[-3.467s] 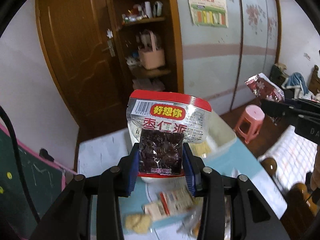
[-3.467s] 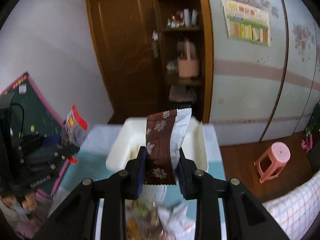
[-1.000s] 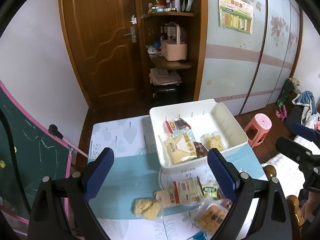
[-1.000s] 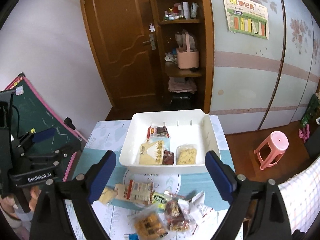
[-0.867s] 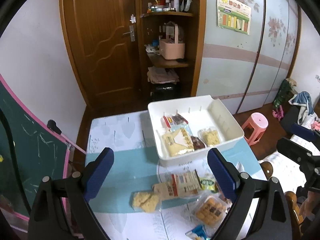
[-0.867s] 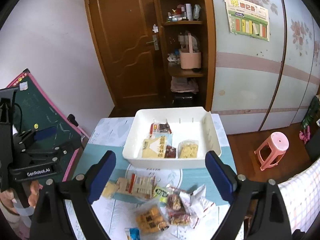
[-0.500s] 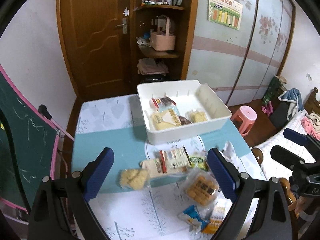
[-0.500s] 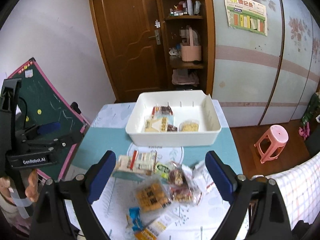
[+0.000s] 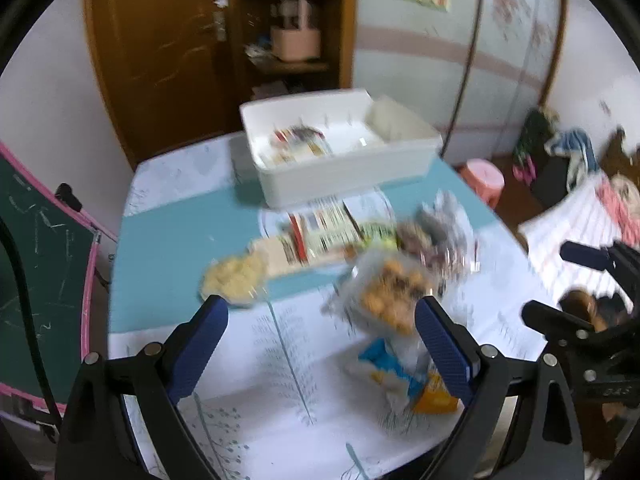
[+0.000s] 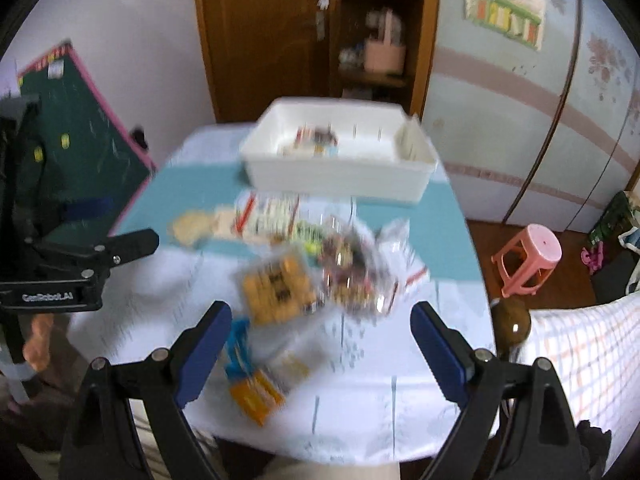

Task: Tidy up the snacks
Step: 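Withdraw both tools from the bin back toward the remaining snacks, then grasp the blue wafer packet with the left tool while the right tool grasps the oat bar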

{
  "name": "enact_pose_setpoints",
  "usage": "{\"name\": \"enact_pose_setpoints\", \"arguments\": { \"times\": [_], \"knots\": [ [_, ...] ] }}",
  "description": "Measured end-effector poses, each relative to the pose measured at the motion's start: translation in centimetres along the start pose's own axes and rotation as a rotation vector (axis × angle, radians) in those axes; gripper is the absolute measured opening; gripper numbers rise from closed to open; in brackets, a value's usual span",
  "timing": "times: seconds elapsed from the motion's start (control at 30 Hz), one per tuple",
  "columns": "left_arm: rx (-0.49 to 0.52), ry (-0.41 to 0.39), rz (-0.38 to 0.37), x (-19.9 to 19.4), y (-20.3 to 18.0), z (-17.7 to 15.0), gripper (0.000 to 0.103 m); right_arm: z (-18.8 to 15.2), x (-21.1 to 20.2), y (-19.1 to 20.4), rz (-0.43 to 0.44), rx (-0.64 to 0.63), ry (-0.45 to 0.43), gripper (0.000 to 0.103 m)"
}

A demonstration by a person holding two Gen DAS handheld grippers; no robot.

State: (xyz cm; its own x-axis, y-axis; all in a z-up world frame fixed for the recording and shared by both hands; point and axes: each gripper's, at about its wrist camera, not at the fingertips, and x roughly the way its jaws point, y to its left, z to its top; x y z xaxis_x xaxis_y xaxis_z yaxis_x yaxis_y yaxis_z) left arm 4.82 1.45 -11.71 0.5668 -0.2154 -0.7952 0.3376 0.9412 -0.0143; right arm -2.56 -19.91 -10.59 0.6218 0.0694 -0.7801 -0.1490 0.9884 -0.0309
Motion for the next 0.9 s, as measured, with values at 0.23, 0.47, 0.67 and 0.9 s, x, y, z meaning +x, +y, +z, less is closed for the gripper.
{"name": "enact_pose_setpoints", "arguments": {
  "times": [0.23, 0.47, 0.67, 0.9],
  "knots": [
    [0.116, 0.081, -0.025, 3.2, -2.8, -4.9, 0.094, -4.1, 5.9, -0.2, 0.038, 0.051, 0.189, 0.091],
    [0.054, 0.11, -0.039, 5.1, -3.0, -7.2, 0.094, -5.4, 9.8, -2.5, 0.13, 0.252, 0.287, 0.084],
    [-0.066, 0.114, -0.051, 5.6, -1.8, -7.1, 0.094, -5.2, 12.1, -0.8, 0.101, 0.24, 0.333, 0.075],
    [-0.179, 0.145, -0.052, 6.6, -0.3, -6.8, 0.094, -5.6, 12.8, 3.3, 0.02, 0.035, 0.301, 0.062]
  ]
}}
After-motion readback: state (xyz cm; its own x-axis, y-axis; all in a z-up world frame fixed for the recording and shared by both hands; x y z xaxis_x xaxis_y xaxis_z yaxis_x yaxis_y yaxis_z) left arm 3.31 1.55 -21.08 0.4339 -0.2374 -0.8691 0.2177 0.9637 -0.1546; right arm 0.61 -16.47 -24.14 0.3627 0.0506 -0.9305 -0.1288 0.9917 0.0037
